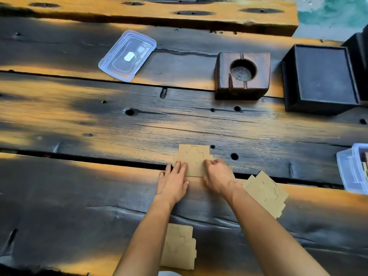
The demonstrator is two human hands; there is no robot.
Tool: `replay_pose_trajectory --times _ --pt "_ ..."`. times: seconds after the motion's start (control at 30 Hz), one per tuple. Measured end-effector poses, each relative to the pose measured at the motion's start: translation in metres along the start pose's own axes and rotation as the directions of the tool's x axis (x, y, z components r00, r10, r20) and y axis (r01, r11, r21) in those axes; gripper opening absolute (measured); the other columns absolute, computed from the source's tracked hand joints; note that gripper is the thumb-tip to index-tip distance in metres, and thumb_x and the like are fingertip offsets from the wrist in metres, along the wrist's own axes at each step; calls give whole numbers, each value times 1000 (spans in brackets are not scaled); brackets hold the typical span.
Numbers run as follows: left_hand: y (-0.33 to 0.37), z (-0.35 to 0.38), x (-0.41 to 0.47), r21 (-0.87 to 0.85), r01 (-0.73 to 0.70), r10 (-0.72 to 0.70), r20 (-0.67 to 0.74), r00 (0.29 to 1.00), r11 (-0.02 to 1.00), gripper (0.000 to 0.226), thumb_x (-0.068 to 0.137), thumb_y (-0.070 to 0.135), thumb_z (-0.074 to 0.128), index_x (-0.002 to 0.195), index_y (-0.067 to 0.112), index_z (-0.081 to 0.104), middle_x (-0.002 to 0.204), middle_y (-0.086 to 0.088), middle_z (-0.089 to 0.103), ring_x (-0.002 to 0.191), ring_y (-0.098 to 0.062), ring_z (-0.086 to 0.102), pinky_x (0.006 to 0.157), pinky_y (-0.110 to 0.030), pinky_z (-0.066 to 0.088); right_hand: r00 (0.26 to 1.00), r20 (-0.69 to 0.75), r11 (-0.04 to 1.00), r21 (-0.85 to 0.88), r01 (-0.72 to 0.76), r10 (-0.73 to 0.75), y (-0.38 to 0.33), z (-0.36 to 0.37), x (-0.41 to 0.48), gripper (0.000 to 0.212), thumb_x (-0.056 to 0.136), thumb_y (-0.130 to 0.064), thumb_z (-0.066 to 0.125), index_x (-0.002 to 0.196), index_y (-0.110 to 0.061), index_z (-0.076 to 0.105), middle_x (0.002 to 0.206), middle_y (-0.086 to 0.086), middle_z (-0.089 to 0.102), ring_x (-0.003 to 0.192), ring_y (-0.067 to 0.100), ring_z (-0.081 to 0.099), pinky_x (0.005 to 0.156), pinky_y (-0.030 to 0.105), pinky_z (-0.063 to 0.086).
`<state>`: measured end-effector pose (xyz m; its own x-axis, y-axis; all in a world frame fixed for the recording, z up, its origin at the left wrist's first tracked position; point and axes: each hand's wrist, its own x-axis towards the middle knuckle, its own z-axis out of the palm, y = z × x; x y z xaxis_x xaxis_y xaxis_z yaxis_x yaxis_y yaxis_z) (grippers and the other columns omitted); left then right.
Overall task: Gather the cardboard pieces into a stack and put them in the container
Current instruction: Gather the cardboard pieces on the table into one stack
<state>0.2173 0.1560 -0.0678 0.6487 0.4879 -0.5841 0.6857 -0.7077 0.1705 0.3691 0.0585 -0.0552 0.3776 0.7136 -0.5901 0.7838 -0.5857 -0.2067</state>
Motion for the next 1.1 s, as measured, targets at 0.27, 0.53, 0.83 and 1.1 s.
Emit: replay_pose_trajectory --times 0.27,0.53,0.83,1.1 --pt "-15 -12 14 96 -85 89 -36 995 992 85 92 32 70 159 31 18 170 -5 3 154 -31 8 117 -49 32 999 -45 999 -41 -7 5 3 1 7 81 88 -30 70 153 -15 24 157 16 31 146 33 24 112 46 40" --pt "-28 -22 41 116 -64 56 73 996 991 107 86 42 78 162 36 3 172 -3 -6 158 -32 0 124 -50 21 999 42 999 -36 -17 18 12 6 24 118 79 -41 84 161 -26 0 168 14 4 155 33 5 119 50 29" --pt "-29 -18 44 103 -63 61 23 998 993 102 86 51 75 162 33 10 173 1 2 158 -30 5 123 -49 26 1000 -10 1000 -27 8 -9 10 7 30 109 79 -37 84 159 -21 10 163 12 26 148 32 25 116 45 36" --pt "-23 -16 34 87 -66 68 -21 997 994 92 92 44 71 162 29 13 171 -3 13 158 -30 5 122 -49 24 1000 -15 999 -40 20 -20 6 1 20 107 82 -41 80 160 -22 9 151 9 42 139 30 35 111 44 38"
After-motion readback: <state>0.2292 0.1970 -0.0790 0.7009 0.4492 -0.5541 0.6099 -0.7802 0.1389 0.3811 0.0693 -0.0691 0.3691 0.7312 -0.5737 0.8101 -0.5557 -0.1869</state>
